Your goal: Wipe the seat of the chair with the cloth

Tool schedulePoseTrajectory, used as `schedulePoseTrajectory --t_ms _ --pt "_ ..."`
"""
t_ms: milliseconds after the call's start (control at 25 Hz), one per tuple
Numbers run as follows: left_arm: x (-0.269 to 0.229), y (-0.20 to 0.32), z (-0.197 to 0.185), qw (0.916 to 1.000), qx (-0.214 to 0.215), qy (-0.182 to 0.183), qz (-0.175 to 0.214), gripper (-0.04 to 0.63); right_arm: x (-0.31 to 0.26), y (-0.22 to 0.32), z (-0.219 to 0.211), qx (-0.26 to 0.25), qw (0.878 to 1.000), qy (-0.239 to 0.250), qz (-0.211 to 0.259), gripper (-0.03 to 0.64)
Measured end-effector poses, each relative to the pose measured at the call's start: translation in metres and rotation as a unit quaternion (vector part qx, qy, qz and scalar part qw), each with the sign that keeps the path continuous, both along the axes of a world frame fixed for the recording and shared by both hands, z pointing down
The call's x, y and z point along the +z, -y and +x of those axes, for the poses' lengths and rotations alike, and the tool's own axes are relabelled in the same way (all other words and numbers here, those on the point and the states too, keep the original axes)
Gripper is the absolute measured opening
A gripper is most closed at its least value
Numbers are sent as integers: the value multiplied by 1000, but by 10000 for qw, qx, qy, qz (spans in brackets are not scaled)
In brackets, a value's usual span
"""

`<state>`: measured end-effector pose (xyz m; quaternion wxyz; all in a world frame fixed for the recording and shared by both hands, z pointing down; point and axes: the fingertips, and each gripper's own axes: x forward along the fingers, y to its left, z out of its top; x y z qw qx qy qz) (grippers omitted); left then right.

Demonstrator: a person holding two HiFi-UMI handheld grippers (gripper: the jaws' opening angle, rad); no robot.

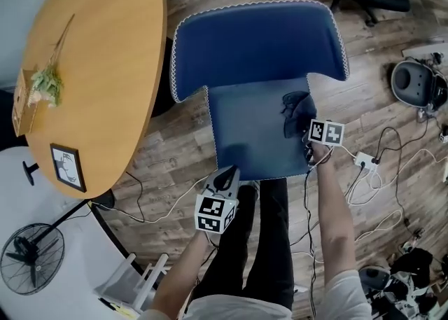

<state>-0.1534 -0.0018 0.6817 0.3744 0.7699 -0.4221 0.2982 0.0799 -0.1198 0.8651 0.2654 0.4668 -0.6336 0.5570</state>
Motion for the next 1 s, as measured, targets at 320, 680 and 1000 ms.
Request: schedulePoseTrajectory --t_ms 320,680,1000 --pt "-4 10 -6 10000 12 48 77 28 8 -47 66 82 9969 -731 -292 63" --pt "5 0 -12 9999 -88 49 -4 28 -6 -62 50 -680 9765 -2036 162 61" --pt "3 -3 -8 9997 -199 -108 13 28 -11 -66 -43 -1189 9727 -1951 399 61"
